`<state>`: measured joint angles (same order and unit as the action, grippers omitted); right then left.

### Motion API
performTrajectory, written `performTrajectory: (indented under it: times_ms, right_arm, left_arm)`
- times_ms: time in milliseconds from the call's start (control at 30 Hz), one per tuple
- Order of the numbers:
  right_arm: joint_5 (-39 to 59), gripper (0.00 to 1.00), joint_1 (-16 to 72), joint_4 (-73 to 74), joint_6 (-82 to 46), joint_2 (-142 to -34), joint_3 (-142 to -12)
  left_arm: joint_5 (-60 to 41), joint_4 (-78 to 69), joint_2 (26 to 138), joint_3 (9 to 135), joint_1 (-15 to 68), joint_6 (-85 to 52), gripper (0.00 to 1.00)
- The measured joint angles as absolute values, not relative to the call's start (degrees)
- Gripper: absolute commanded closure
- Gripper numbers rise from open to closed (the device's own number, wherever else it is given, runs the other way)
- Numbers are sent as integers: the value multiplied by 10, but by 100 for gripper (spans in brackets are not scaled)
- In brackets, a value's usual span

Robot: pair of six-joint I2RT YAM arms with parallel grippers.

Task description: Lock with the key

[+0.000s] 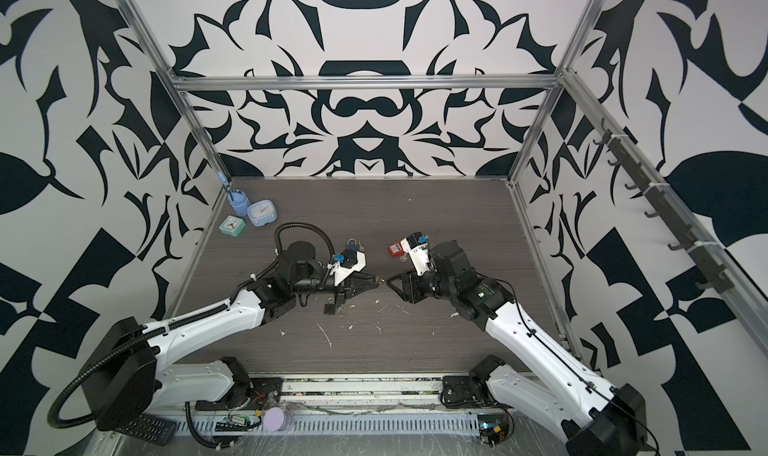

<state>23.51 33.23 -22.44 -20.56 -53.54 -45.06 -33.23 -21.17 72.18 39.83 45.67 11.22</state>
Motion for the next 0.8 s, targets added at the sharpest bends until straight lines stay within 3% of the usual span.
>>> performTrajectory:
  times_ms: [433,800]
  right_arm:
    - [285,51,335,-281,-178,-493,-469]
    - [294,54,335,-270,-177,-530,-477]
  left_arm:
    - [-324,-221,723,398,457,114,100]
    - [-333,-218,724,398,458,126,100]
